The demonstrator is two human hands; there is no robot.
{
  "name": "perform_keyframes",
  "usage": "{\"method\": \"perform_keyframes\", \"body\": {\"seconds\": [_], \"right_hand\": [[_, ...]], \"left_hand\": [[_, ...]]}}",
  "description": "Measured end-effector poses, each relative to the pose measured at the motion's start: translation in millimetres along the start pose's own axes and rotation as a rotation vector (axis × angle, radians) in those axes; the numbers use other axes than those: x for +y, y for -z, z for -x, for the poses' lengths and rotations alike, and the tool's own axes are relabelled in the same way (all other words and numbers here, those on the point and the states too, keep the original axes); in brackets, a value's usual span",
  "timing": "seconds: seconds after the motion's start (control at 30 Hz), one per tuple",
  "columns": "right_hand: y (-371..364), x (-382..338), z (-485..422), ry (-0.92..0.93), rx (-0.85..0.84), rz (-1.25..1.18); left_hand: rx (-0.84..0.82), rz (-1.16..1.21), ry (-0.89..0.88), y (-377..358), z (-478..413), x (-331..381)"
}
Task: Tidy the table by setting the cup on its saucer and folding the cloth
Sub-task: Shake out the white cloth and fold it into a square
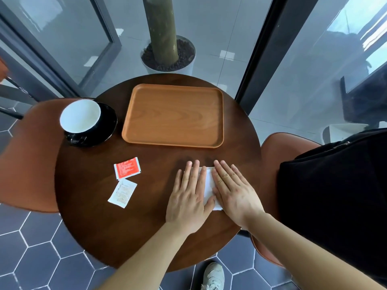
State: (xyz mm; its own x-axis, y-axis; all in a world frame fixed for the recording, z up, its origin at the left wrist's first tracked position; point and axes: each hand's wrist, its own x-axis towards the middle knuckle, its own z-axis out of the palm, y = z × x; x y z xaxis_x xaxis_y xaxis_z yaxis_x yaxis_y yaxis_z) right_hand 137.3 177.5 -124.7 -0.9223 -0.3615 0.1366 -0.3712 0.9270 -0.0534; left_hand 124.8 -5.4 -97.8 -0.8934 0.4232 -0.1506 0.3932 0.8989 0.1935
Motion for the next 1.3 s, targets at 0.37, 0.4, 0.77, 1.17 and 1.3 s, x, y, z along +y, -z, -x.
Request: {"method": "perform_keyframes", "body": {"seconds": [0.37,0.4,0.77,1.17,1.3], "right_hand": [[-2.2,-3.2,-0.4,-0.02,0.01,0.02],[-2.6,-3.8,-0.4,-0.024,0.006,0.019],[-1.0,-1.9,-0.9,-0.037,0.004,-0.045],[49.5,13.0,-24.4,-0.316,-0.095,-0.775],[62.1,17.1,-31.1,-0.358,-0.15,-0.775]], "left_hand": [[0.118,0.469,0.57,29.5,24.0,11.8],[0.121,0.469,0.595,31.5,22.0,11.3],[0.126,0.628,0.637,37.0,12.5,11.6],[0.294,0.973,0.466,37.6,27.6,17.4],[0.345,1.012,0.411,44.4,22.3,4.9]]}}
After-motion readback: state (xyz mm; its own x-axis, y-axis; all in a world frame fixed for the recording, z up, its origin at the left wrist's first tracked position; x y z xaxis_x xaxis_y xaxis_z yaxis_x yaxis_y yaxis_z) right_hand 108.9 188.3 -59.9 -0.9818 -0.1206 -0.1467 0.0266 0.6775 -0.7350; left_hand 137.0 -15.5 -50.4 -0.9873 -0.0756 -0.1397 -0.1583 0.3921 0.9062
